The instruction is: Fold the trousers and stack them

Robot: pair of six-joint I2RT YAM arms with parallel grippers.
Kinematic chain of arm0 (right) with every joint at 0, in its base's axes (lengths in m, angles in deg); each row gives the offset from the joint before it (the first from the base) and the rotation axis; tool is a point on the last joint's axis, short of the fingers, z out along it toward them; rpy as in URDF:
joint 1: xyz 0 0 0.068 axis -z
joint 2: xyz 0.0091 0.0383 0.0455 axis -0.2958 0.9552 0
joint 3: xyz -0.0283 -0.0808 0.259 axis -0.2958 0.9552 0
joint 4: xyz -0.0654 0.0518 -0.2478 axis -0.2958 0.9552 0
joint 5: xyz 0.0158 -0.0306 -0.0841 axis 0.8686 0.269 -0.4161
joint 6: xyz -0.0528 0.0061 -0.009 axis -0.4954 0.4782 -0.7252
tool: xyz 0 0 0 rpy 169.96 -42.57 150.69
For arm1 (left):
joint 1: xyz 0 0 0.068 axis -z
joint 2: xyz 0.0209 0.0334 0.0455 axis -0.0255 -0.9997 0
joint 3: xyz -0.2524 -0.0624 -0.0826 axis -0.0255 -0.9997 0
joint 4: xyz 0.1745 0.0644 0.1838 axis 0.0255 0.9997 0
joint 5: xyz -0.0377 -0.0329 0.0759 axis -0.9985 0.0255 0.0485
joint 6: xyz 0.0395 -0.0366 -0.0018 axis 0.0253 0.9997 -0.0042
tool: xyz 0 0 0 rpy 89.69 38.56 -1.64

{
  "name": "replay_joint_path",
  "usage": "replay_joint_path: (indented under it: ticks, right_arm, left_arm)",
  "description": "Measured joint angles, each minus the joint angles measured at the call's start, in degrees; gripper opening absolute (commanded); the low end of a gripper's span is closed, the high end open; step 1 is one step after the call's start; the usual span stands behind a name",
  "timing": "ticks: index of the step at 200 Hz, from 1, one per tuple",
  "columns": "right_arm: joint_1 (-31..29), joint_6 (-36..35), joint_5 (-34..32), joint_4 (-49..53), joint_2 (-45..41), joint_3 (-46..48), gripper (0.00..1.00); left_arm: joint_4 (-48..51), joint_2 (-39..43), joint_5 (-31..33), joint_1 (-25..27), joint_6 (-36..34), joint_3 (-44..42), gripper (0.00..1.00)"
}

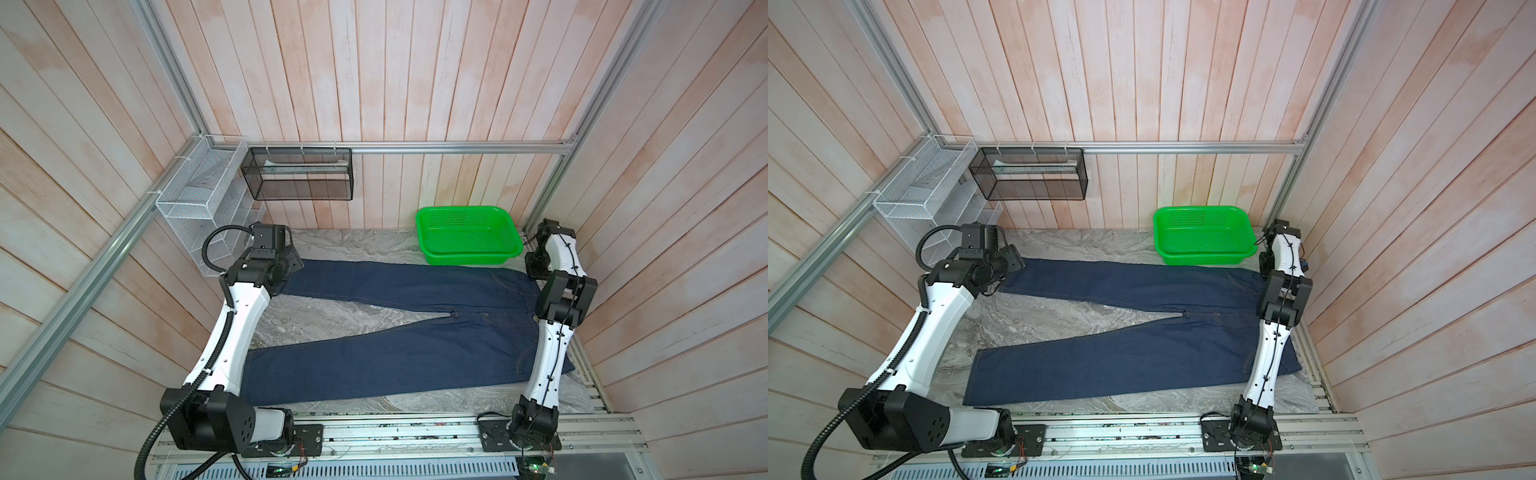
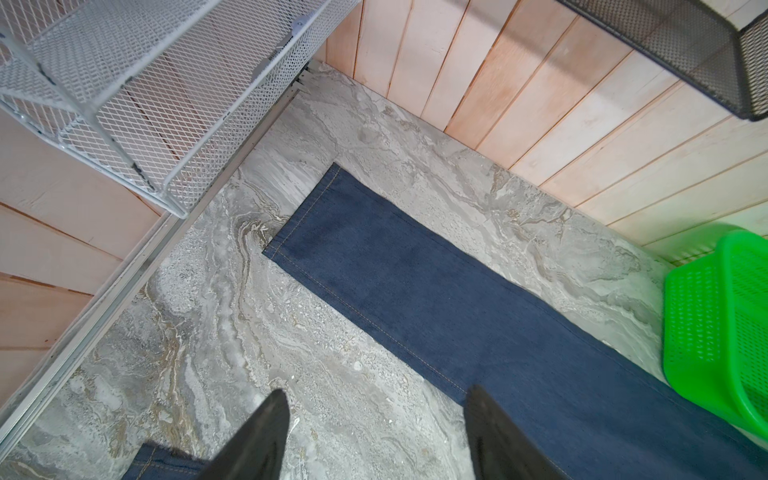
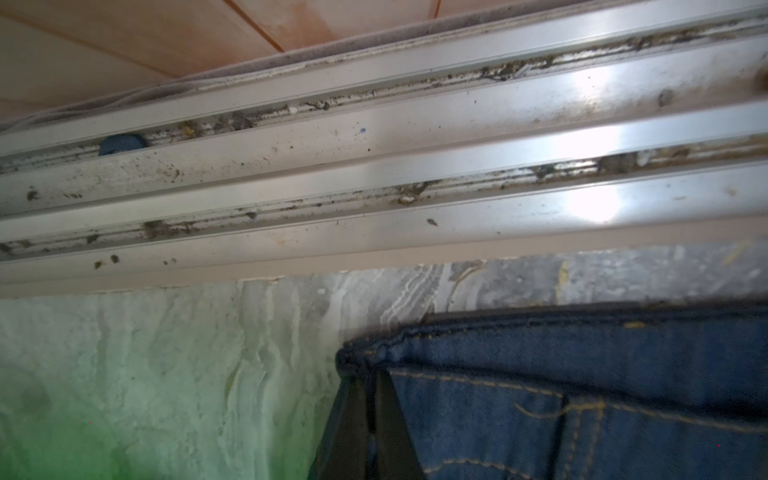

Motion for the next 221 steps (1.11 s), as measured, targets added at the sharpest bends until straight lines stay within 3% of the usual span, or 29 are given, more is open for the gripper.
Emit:
replay_joint_path:
  ticks: [48,90,149,221]
  right_arm:
    - [0.04,-7.1,4.13,-9.86,-11.96,17.9,0.0]
    - [0.07,-11.89,7.54,-17.86,-19.96,29.81,0.0]
    - [0.66,-15.5,8.22,-24.28,-25.14,41.53,0.0]
    - [1.2,-18.14,8.13,-26.58,-27.8,44.7,0.0]
  left_arm:
    - [-1.95,-2.47,-5.25,-4.9,-0.68,-2.29,0.7]
    - [-2.64,-15.41,-10.27,-5.6,-0.94,1.84,0.7]
    - [-2.64,-35.32,-11.34,-6.71,0.61,18.71,0.7]
    - [1.2,-56.11,-4.2,-11.02,1.18,44.11,0.69]
